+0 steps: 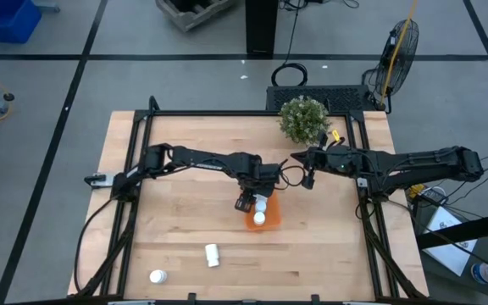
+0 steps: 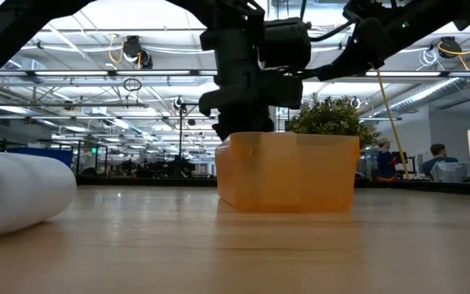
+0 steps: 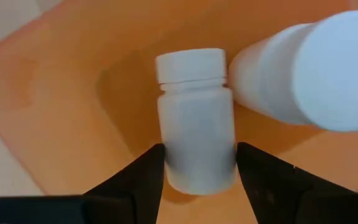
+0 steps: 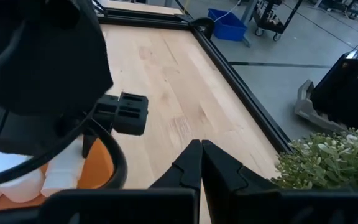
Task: Pick and place pill bottles into a basket
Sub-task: Adjust the white pill bottle in the orange container
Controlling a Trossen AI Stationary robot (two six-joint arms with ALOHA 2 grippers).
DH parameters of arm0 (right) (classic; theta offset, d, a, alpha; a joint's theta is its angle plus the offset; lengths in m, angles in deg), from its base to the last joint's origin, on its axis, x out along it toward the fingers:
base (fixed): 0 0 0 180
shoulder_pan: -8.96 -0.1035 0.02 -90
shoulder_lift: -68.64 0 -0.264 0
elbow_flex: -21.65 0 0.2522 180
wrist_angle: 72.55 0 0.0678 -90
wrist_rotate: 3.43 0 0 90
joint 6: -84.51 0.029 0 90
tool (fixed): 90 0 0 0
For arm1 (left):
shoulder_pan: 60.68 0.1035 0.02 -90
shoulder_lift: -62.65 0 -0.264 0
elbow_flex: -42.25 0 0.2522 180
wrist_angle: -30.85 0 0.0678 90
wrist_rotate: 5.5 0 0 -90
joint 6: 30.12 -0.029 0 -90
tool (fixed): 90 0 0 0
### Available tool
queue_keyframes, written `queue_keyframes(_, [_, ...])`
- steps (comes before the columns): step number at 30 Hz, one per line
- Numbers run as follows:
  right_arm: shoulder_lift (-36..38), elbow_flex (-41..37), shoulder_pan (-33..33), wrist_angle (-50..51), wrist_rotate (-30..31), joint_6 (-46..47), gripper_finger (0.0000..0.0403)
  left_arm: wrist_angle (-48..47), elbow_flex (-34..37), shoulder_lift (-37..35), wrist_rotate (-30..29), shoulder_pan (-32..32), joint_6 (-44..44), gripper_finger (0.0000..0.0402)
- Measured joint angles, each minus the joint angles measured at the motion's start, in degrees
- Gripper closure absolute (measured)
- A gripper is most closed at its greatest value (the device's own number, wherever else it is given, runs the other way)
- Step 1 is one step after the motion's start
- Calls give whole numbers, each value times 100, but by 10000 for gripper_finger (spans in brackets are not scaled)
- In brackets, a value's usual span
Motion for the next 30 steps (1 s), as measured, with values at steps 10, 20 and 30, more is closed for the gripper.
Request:
queue_keyframes(10, [0,2,-2,-2,0,-14,403,103,12,162,306,39,9,198])
queue_keyframes(20, [2,9,-2,-50,-11,-1,403,21,48,180,636,55,125,191])
queue_keyframes(30, [5,9,0,-17,-9,1,403,-7,72,221,246,28,323,179])
